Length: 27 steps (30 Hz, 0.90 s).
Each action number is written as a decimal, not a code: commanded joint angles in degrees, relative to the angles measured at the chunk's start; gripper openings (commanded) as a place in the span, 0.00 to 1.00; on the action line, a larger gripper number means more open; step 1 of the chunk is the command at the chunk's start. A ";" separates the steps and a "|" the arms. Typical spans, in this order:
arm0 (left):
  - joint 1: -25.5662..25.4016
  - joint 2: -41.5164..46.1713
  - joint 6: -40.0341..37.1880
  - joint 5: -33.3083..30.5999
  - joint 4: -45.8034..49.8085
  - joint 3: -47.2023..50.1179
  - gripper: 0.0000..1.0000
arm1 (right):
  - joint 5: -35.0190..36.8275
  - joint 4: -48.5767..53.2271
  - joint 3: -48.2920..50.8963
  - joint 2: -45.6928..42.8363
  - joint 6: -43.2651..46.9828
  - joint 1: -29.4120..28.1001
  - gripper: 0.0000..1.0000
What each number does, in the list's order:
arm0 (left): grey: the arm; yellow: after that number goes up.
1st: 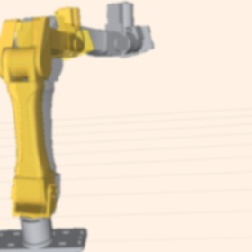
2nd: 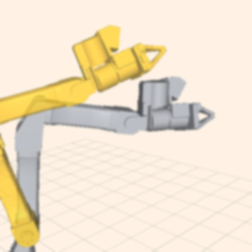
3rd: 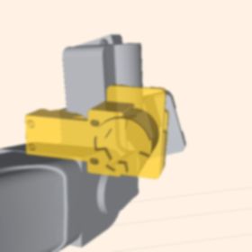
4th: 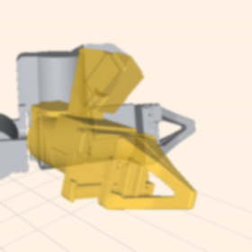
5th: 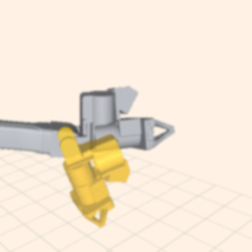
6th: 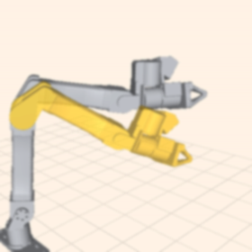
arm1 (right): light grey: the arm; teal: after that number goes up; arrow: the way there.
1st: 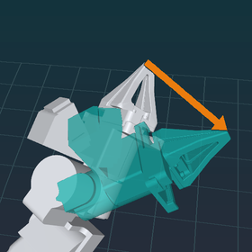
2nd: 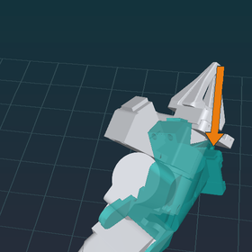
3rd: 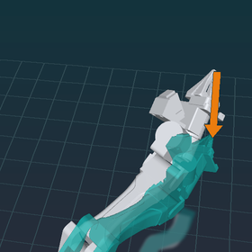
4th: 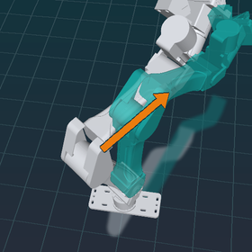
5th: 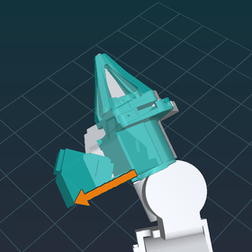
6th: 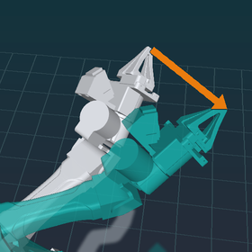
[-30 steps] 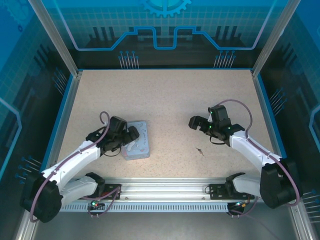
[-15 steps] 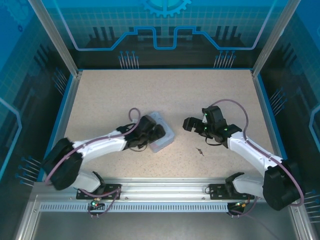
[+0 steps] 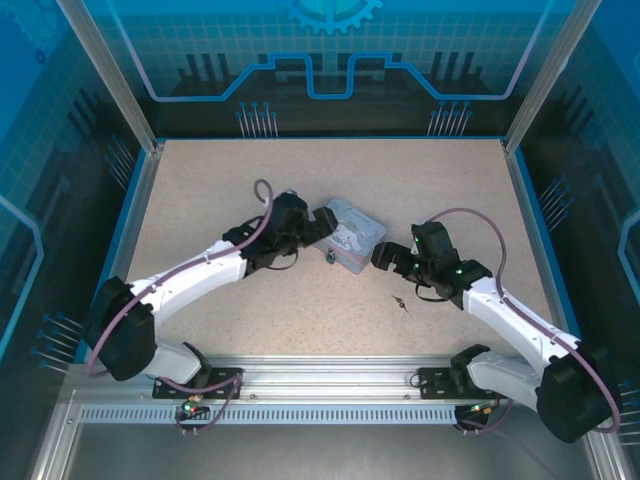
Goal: Unlock the padlock with the key
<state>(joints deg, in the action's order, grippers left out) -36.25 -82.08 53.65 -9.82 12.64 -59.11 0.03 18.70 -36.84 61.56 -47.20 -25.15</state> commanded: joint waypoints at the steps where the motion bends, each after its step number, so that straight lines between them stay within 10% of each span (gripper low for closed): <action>1: 5.00 -0.85 -5.80 2.16 -0.01 -1.81 0.99 | 1.37 -1.86 -0.61 2.45 -1.72 -0.53 1.00; 15: 13.87 -29.43 -14.62 19.67 2.87 -30.54 0.99 | -4.19 -6.66 -16.15 22.60 -2.51 5.04 0.96; 27: 13.89 -32.66 -13.66 22.07 0.49 -28.44 0.99 | -8.65 -4.61 -23.15 30.66 -4.15 4.87 0.96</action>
<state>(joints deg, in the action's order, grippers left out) -22.55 -115.04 40.32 10.04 13.41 -89.08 -6.70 13.19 -57.74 90.76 -50.28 -20.10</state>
